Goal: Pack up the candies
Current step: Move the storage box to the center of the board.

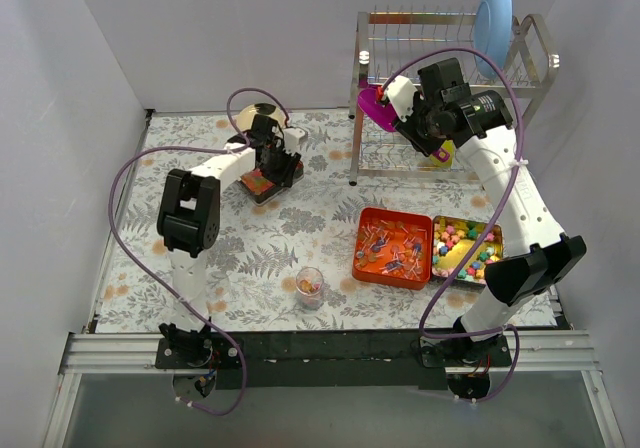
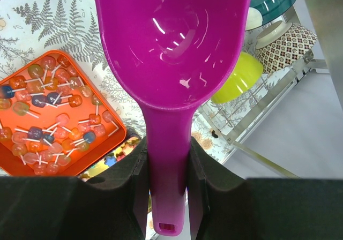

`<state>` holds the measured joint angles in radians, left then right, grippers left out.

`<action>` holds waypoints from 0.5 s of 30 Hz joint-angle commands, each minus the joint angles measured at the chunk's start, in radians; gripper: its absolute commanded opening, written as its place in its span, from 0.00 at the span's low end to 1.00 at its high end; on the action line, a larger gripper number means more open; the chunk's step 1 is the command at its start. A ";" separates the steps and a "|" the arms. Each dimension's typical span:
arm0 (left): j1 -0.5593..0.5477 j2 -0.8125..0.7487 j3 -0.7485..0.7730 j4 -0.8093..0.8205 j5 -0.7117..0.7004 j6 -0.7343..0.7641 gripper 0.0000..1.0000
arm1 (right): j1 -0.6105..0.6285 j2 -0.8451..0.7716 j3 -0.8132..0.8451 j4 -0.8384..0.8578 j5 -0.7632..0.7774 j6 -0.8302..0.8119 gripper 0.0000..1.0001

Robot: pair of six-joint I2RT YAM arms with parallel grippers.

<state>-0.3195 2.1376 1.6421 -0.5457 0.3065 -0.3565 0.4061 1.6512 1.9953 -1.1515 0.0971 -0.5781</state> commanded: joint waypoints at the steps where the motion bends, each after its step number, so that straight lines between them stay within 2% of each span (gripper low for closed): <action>1: -0.001 -0.162 -0.106 -0.017 0.086 0.036 0.31 | -0.007 -0.005 0.030 0.032 -0.011 0.017 0.01; 5: -0.019 -0.240 -0.223 -0.020 0.118 0.054 0.17 | -0.007 0.018 0.063 0.029 -0.027 0.018 0.01; 9: -0.085 -0.355 -0.356 -0.020 0.167 0.166 0.11 | -0.007 0.038 0.083 0.024 -0.045 0.023 0.01; 15: -0.197 -0.496 -0.505 -0.092 0.212 0.352 0.08 | -0.006 0.039 0.083 0.016 -0.063 0.021 0.01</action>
<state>-0.4465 1.7653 1.1873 -0.5842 0.4320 -0.1539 0.4061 1.6939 2.0331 -1.1564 0.0444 -0.5781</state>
